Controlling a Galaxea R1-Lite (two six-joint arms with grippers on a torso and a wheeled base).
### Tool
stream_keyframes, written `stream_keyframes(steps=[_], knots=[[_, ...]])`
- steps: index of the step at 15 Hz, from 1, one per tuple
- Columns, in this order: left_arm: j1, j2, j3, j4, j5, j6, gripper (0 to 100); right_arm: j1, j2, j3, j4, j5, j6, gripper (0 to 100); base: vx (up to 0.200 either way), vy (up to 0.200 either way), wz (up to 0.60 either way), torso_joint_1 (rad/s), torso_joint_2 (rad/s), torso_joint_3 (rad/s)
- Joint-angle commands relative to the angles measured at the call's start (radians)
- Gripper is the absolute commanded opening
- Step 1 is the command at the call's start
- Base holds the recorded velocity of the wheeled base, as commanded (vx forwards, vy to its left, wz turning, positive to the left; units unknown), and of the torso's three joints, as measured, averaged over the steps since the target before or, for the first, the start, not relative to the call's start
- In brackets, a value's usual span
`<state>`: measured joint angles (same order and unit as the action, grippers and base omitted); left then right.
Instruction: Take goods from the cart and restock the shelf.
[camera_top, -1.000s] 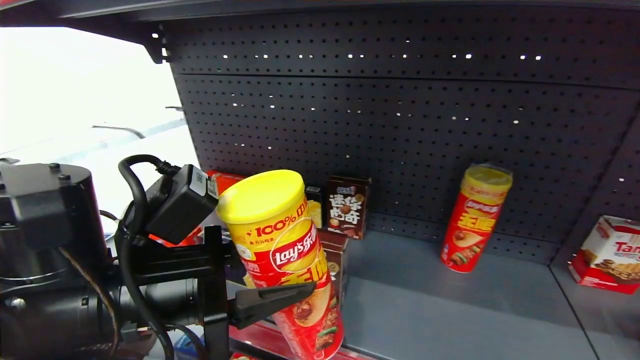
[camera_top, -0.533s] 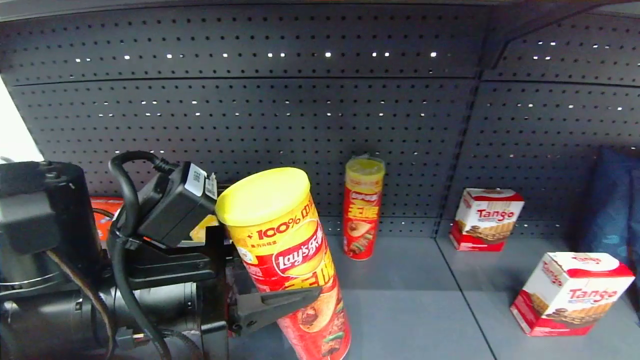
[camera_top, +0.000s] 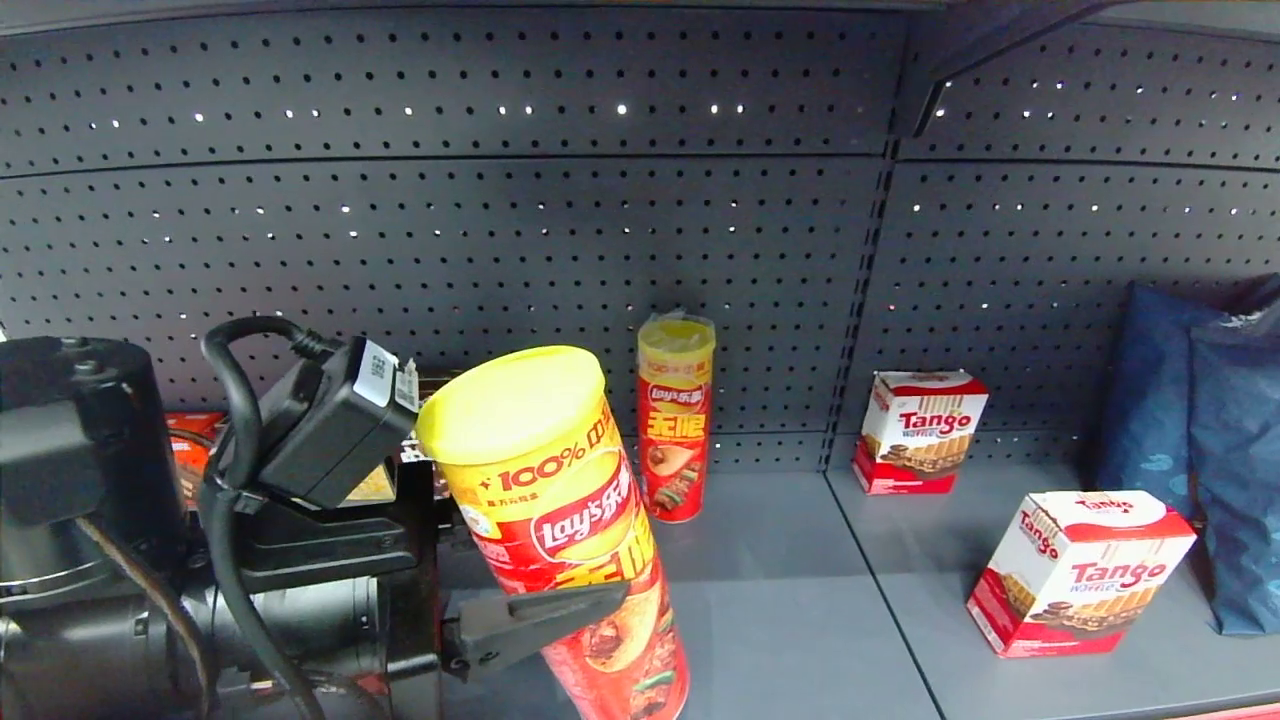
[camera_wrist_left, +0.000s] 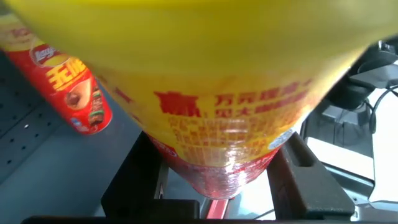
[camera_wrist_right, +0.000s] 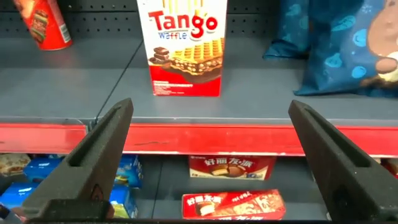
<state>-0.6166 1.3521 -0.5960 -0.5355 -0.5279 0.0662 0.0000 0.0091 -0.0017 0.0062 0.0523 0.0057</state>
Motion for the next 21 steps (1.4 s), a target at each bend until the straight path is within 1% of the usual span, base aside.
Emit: stream_keyframes(steps=[1, 2, 12, 13, 14, 15, 16, 17, 18, 19, 20, 21], knots=[[0.000, -0.002, 0.008, -0.003, 0.000, 0.000, 0, 0.000, 0.002, 0.000, 0.000, 0.000, 0.000, 100, 0.000, 0.000, 0.60, 0.002, 0.00, -0.002], [0.000, -0.001, 0.015, -0.006, 0.000, 0.000, 0, 0.000, 0.002, 0.002, 0.000, 0.001, 0.000, 100, 0.000, 0.000, 0.60, 0.002, 0.01, 0.002], [-0.005, -0.010, 0.018, 0.000, 0.000, 0.001, 0, 0.000, 0.002, 0.000, 0.001, 0.001, 0.000, 100, 0.000, 0.000, 0.00, 0.000, 0.00, 0.000], [-0.005, -0.021, 0.024, 0.000, 0.003, 0.001, 0, 0.005, 0.006, -0.001, 0.005, 0.001, -0.001, 100, 0.000, 0.000, 0.00, 0.000, 0.00, 0.000], [-0.006, -0.021, 0.038, -0.007, 0.005, 0.001, 0, -0.011, 0.025, 0.000, 0.001, -0.002, -0.004, 100, 0.000, 0.000, 0.00, 0.000, 0.00, 0.000], [-0.008, -0.024, 0.050, -0.007, 0.016, 0.004, 0, -0.011, 0.061, -0.136, -0.022, -0.032, -0.021, 100, 0.000, 0.000, 0.00, 0.000, 0.00, 0.000], [-0.009, -0.025, 0.045, -0.007, 0.023, 0.004, 0, -0.005, 0.302, -0.400, 0.028, -0.031, 0.091, 100, 0.000, 0.000, 0.00, 0.000, 0.00, 0.000], [-0.012, -0.024, 0.048, -0.007, 0.025, 0.007, 0, 0.011, 0.334, -0.480, 0.104, -0.006, 0.122, 100, 0.000, 0.000, 0.00, 0.000, 0.00, 0.000], [-0.014, -0.024, 0.047, -0.007, 0.025, 0.017, 0, 0.032, 0.339, -0.540, 0.163, 0.034, 0.063, 100, 0.000, 0.000, 0.00, 0.000, 0.00, 0.000], [-0.012, -0.027, 0.051, -0.004, 0.025, 0.017, 0, 0.057, 0.368, -0.586, 0.213, 0.049, 0.011, 100, 0.000, 0.000, 0.00, 0.000, 0.00, 0.000], [-0.012, -0.031, 0.051, -0.001, 0.025, 0.015, 0, 0.064, 0.391, -0.607, 0.218, 0.050, -0.001, 100, 0.000, 0.000, 0.00, 0.000, 0.00, 0.000], [-0.011, -0.034, 0.058, 0.000, 0.025, 0.015, 0, 0.118, 0.519, -0.695, 0.239, 0.077, -0.053, 100, 0.000, 0.000, 0.00, 0.000, 0.00, 0.000]])
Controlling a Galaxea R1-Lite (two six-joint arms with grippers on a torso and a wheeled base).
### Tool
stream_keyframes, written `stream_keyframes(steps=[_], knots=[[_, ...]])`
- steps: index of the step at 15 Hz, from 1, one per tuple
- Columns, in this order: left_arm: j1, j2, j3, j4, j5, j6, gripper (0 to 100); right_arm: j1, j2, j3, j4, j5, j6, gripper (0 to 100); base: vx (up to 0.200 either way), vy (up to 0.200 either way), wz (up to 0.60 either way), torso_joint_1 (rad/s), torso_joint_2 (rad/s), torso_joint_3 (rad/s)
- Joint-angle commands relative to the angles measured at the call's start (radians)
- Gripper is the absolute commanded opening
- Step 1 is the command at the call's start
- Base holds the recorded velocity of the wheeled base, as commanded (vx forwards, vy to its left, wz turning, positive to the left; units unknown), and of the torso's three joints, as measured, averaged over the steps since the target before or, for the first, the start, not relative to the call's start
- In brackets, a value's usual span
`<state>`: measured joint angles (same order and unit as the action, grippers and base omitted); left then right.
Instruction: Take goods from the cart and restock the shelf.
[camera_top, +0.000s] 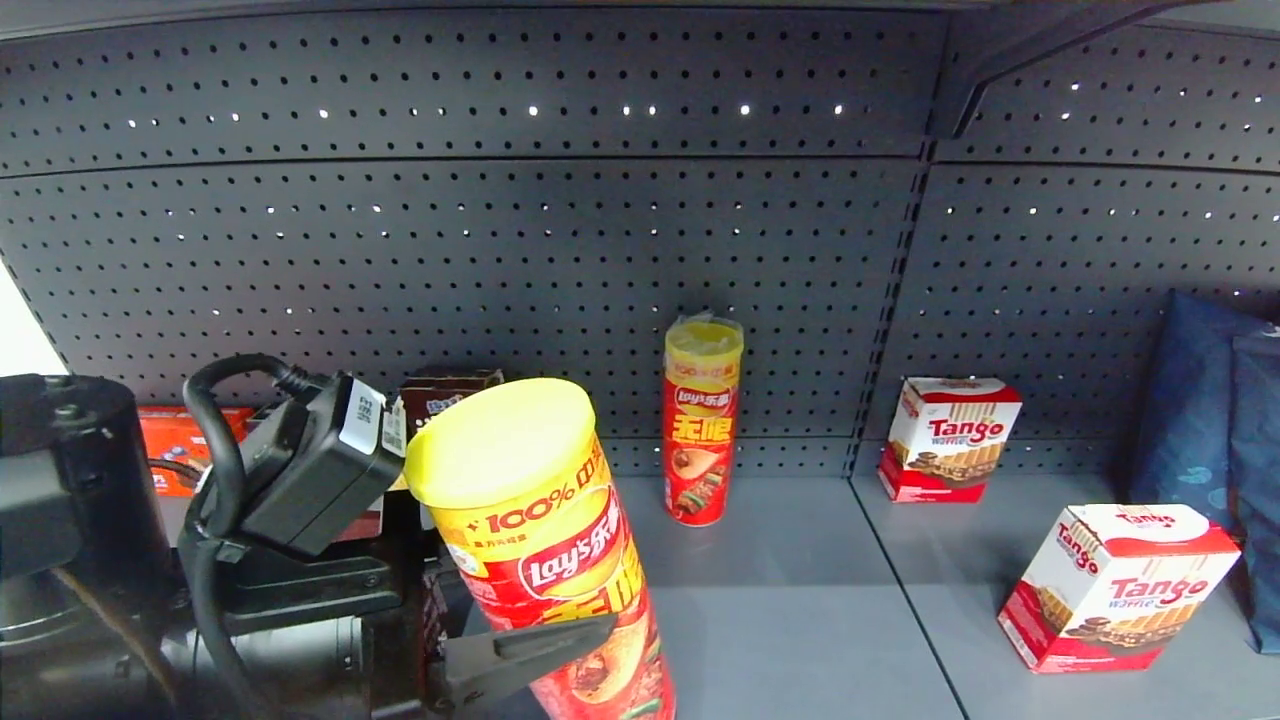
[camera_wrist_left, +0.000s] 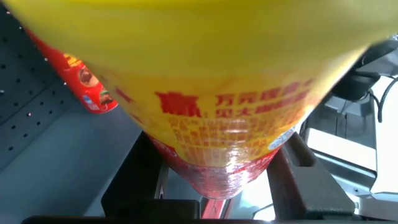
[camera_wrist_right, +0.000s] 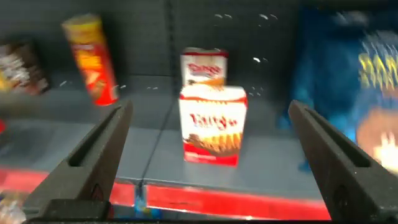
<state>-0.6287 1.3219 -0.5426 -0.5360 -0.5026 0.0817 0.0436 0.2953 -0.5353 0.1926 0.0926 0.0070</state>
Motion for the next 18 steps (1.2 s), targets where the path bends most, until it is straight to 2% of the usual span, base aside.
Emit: stream_keyframes(steps=[1, 4, 7, 10, 13, 15, 18], knots=[[0.003, -0.012, 0.007, 0.001, -0.001, 0.000, 0, 0.121, 0.301, -0.192, 0.057, 0.055, -0.093, 100, 0.000, 0.000, 0.00, 0.000, 0.00, 0.000], [0.015, -0.027, 0.013, 0.005, -0.002, -0.010, 0, 0.285, 0.490, -0.238, 0.025, 0.070, -0.136, 100, 0.000, 0.000, 0.00, 0.000, 0.00, 0.000], [0.020, -0.032, 0.024, 0.007, -0.005, -0.013, 0, 0.369, 0.631, -0.316, 0.031, 0.090, -0.136, 100, 0.000, 0.000, 0.00, 0.000, 0.00, 0.000], [0.023, -0.035, 0.021, 0.024, -0.007, -0.014, 0, 0.369, 0.757, -0.331, -0.039, 0.133, -0.191, 100, 0.000, 0.000, 0.00, 0.000, 0.00, 0.000], [0.023, -0.075, 0.010, 0.125, -0.016, -0.014, 0, 0.375, 0.877, -0.361, -0.153, 0.174, -0.206, 100, 0.000, 0.000, 0.00, 0.000, 0.00, 0.000], [0.037, -0.092, -0.004, 0.171, -0.044, -0.014, 0, 0.397, 0.952, -0.414, -0.159, 0.174, -0.208, 100, 0.000, 0.000, 0.00, 0.000, 0.00, 0.000], [0.053, -0.081, -0.019, 0.165, -0.054, -0.014, 0, 0.406, 1.050, -0.460, -0.162, 0.177, -0.208, 100, 0.000, 0.000, 0.00, 0.000, 0.00, 0.000]])
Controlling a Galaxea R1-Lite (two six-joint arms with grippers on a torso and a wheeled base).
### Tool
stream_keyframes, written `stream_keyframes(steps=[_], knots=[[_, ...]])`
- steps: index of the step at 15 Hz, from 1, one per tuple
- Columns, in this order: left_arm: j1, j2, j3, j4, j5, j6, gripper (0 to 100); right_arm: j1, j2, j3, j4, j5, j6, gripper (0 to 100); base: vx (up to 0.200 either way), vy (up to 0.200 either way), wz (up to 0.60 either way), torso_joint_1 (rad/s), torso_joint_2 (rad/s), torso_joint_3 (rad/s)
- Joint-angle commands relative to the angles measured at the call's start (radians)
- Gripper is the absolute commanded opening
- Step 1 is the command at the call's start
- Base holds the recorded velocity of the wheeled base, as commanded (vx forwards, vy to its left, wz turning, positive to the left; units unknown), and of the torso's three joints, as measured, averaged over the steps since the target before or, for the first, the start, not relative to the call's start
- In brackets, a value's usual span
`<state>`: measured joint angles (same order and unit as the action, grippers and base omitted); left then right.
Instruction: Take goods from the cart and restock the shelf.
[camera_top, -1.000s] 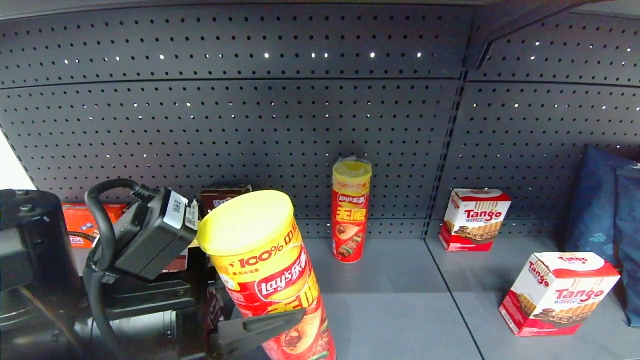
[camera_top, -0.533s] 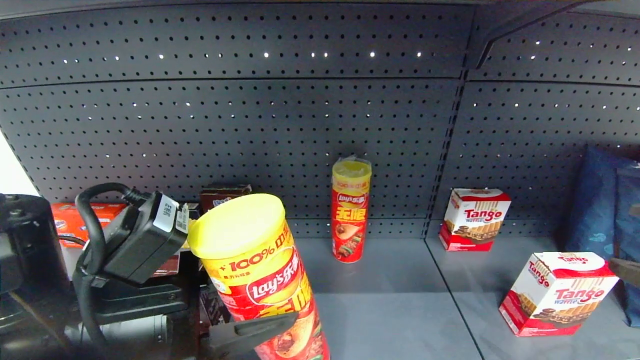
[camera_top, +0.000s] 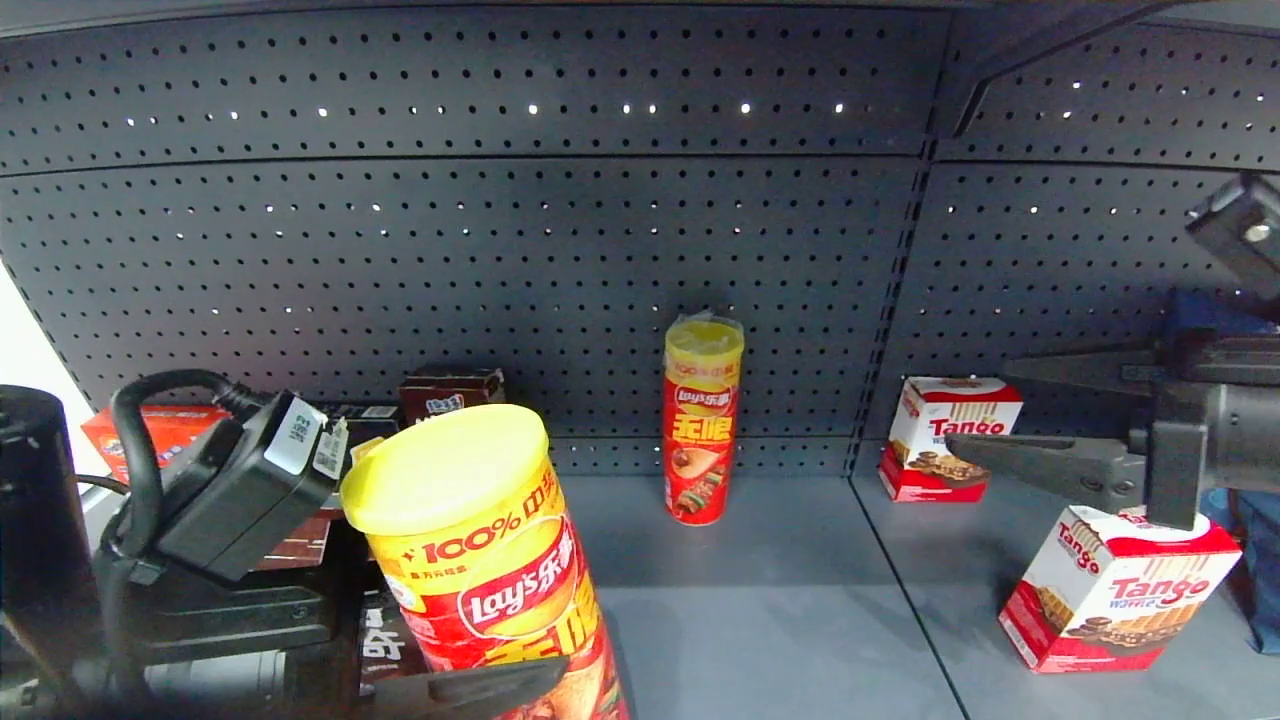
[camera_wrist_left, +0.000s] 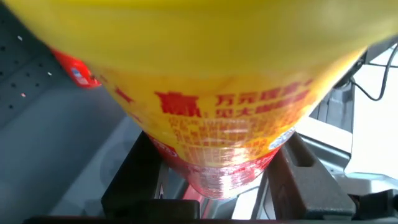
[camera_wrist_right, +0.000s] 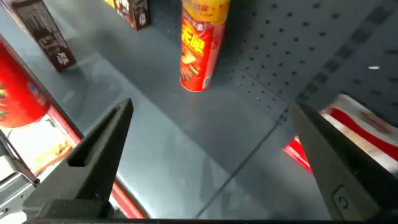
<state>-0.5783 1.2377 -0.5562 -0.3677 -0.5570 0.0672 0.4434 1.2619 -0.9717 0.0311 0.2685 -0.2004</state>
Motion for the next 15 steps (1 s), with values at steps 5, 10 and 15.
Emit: stream_keyframes(steps=[5, 10, 15], knots=[[0.000, 0.003, -0.001, 0.004, -0.006, -0.029, 0, 0.014, 0.218, -0.061, -0.115, 0.034, -0.002, 100, 0.000, 0.000, 0.00, 0.000, 0.00, 0.000], [0.006, 0.002, -0.004, 0.000, -0.047, -0.033, 0, 0.032, 0.358, -0.127, -0.168, 0.040, -0.010, 100, 0.000, 0.000, 0.00, 0.000, 0.00, 0.000], [0.009, -0.010, 0.028, 0.001, -0.044, -0.035, 0, 0.023, 0.533, -0.127, -0.445, 0.201, -0.025, 100, 0.000, 0.000, 0.00, 0.000, 0.00, 0.000]])
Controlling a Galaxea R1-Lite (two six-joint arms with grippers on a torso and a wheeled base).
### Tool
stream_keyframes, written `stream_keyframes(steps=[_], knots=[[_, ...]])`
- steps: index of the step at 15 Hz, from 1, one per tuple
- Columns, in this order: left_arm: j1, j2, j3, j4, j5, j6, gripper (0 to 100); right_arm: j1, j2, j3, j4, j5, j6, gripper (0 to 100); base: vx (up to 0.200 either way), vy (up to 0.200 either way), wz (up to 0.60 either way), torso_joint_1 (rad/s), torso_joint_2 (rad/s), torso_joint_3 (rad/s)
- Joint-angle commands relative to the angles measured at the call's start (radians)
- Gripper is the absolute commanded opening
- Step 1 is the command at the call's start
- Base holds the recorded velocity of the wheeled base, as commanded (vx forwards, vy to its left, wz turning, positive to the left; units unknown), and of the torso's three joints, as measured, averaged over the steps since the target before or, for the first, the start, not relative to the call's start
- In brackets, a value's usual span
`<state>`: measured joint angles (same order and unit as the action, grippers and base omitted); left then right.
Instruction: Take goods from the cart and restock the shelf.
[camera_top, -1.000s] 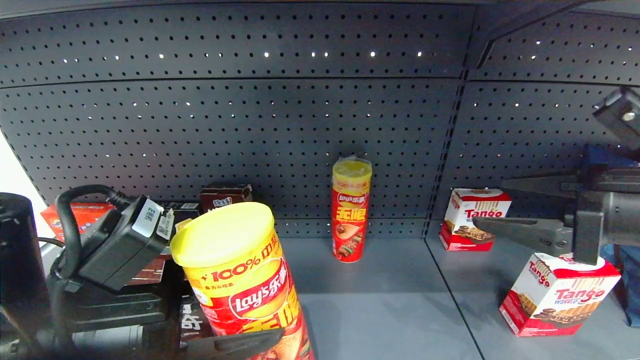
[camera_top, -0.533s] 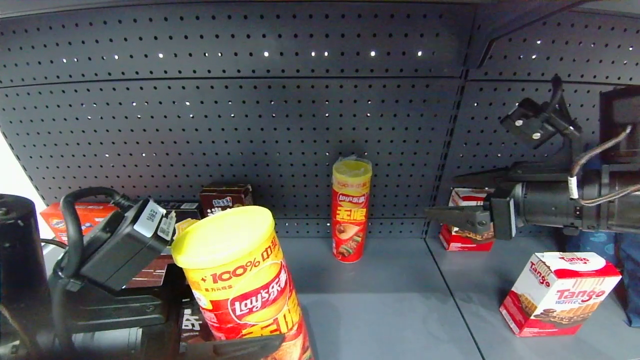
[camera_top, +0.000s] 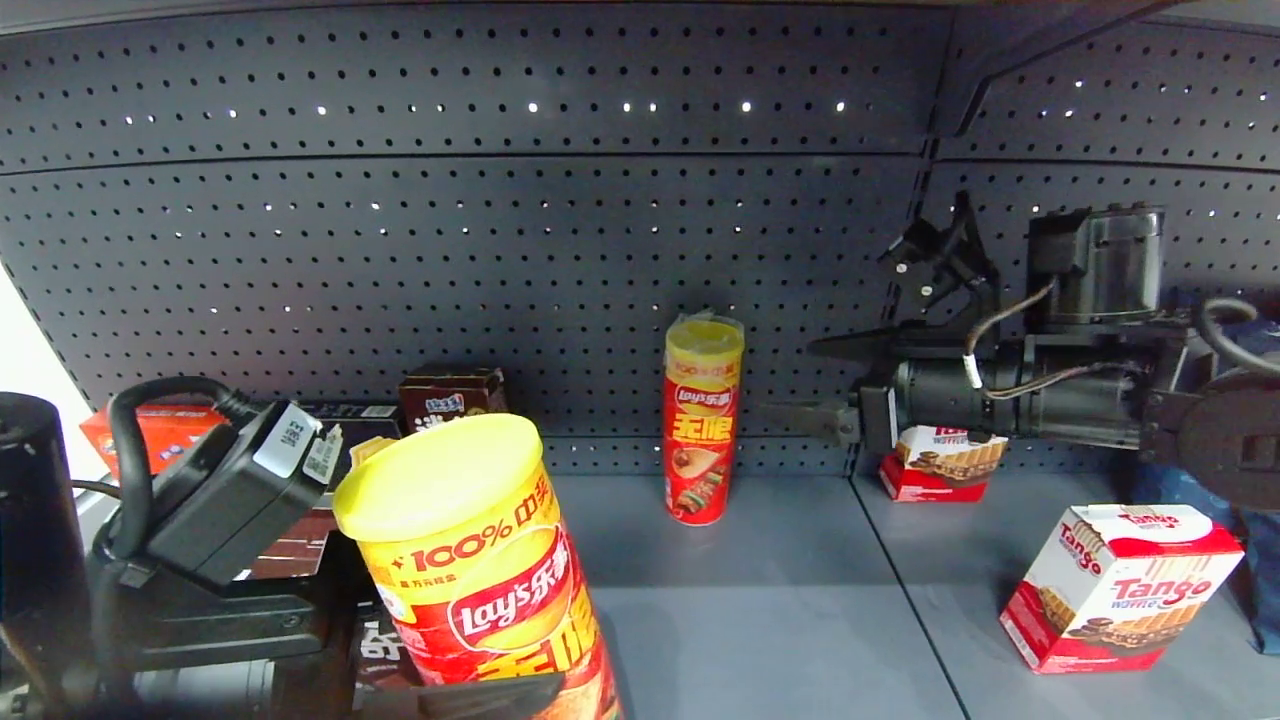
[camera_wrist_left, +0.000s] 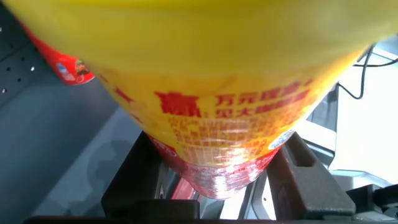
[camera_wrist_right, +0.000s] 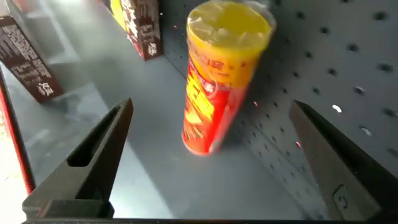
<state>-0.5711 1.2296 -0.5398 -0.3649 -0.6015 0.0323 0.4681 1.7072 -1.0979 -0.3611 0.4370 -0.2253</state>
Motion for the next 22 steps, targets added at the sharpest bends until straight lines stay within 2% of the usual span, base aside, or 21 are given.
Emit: stream_keyframes(steps=[1, 6, 8, 22], knots=[[0.010, -0.012, 0.015, 0.000, 0.000, 0.000, 0, -0.005, 0.111, -0.002, -0.081, 0.074, 0.000, 100, 0.000, 0.000, 0.00, 0.000, 0.00, 0.000], [0.033, -0.035, 0.037, 0.000, -0.001, 0.000, 0, -0.017, 0.200, -0.036, -0.188, 0.160, -0.002, 100, 0.000, 0.000, 0.00, 0.000, 0.00, 0.000], [0.033, -0.038, 0.044, 0.000, -0.001, 0.000, 0, -0.017, 0.229, -0.034, -0.228, 0.160, -0.002, 100, 0.000, 0.000, 0.00, 0.000, 0.00, 0.000], [0.045, -0.036, 0.046, -0.002, -0.001, 0.000, 0, -0.017, 0.382, -0.046, -0.279, 0.164, 0.000, 100, 0.000, 0.000, 0.00, 0.000, 0.00, 0.000]])
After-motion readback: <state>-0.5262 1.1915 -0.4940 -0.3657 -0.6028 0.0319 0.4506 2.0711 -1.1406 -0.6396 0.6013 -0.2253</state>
